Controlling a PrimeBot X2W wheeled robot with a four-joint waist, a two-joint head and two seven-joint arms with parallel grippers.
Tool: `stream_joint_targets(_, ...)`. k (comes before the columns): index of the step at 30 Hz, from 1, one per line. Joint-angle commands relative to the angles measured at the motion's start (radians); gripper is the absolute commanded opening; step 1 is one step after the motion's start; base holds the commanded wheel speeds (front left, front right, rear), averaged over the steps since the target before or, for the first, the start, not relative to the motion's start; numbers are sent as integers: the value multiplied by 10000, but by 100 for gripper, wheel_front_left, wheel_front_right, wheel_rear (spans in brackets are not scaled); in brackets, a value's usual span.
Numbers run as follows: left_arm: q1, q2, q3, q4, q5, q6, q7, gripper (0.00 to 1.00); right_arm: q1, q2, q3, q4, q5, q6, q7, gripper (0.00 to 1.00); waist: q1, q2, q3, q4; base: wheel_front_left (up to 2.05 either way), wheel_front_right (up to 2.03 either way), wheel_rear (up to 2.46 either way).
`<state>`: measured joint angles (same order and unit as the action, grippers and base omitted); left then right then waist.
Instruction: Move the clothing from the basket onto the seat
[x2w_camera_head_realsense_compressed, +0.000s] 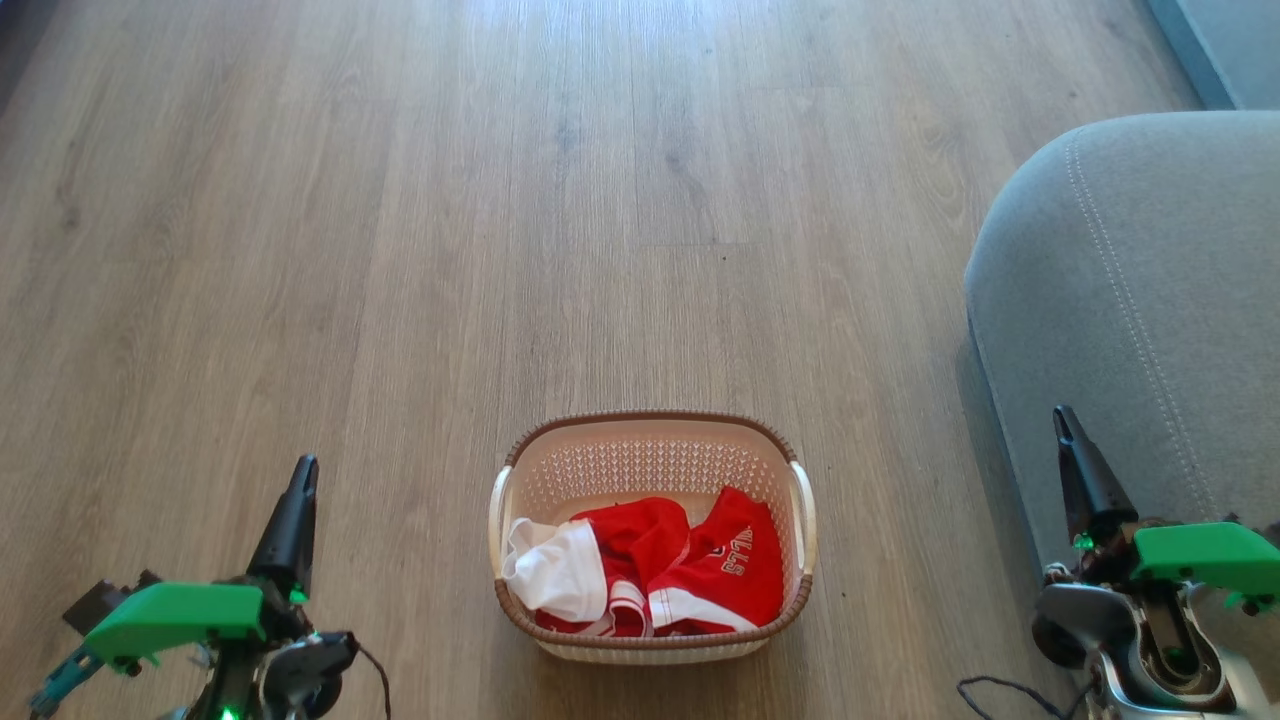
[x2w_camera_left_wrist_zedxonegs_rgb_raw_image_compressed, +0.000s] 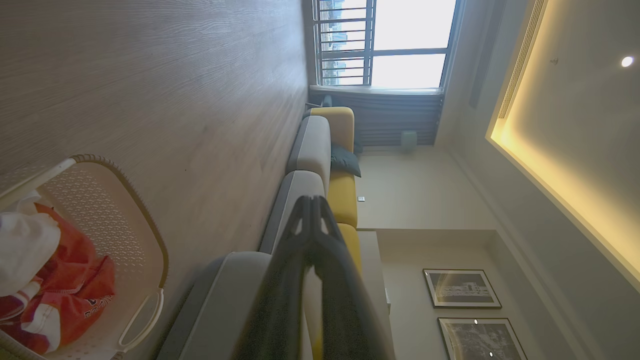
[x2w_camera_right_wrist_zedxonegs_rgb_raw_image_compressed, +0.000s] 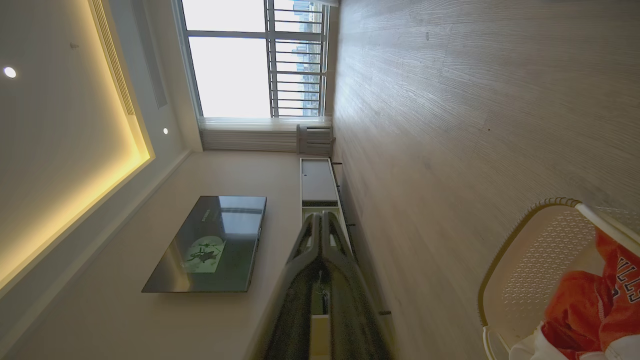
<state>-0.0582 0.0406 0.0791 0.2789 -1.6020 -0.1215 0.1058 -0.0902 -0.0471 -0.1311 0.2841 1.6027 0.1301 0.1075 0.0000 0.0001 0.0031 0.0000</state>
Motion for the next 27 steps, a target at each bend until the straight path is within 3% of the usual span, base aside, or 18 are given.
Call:
stream_joint_targets(1,-497,96,343,-340,-70,-92,72,0,-177,-31,176,-393,62,6,54,0,0,-1,0,0,0,0,0)
stream_joint_targets(27,-497,96,343,-340,-70,-92,72,0,-177,-31,177,-393,62,6,54,0,0,-1,0,0,0,0,0)
